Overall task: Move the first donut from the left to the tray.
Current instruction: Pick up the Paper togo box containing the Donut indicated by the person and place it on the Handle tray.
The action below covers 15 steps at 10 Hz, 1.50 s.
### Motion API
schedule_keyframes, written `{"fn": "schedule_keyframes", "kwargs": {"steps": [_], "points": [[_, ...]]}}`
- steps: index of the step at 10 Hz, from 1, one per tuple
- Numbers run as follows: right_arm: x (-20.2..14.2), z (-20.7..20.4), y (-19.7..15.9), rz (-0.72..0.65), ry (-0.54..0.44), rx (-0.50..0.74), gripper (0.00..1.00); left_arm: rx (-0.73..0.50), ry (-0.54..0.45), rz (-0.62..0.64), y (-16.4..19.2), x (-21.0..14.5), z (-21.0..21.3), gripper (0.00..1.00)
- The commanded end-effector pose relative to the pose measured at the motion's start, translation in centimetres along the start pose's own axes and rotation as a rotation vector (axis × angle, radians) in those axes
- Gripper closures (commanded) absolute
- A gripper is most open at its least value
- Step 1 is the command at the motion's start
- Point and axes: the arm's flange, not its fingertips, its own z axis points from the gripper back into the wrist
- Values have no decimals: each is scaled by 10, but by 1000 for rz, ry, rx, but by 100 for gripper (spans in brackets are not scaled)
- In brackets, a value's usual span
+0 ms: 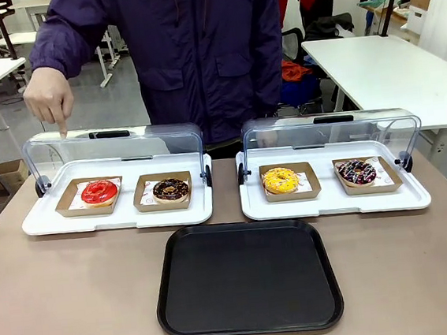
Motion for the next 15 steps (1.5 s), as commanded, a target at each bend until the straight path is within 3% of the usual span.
{"fn": "schedule_keyframes", "kwargs": {"steps": [1, 3, 4, 7, 9, 11, 13, 15], "points": [[2, 0, -2, 26, -25, 5, 0, -6, -17, -23, 0, -1, -1, 0], [2, 0, -2, 26, -25, 5, 0, 0, 0, 0, 0, 0, 0, 0], [2, 0, -2, 26, -25, 5, 0, 36, 66, -33, -2, 11, -3, 0], [2, 0, -2, 26, -25, 5, 0, 35, 369, -118, -5, 51, -47, 0], [2, 0, -2, 26, -25, 5, 0, 34, 521, -204, -8, 58, -84, 0], [2, 0, -2, 26, -25, 5, 0, 34, 688, -309, -4, 45, -126, 0], [2, 0, -2, 26, -25, 5, 0, 48, 790, -431, 0, 16, -163, 0], [2, 0, -2, 26, -25, 5, 0, 3, 778, -443, 16, -8, -186, 0]]}}
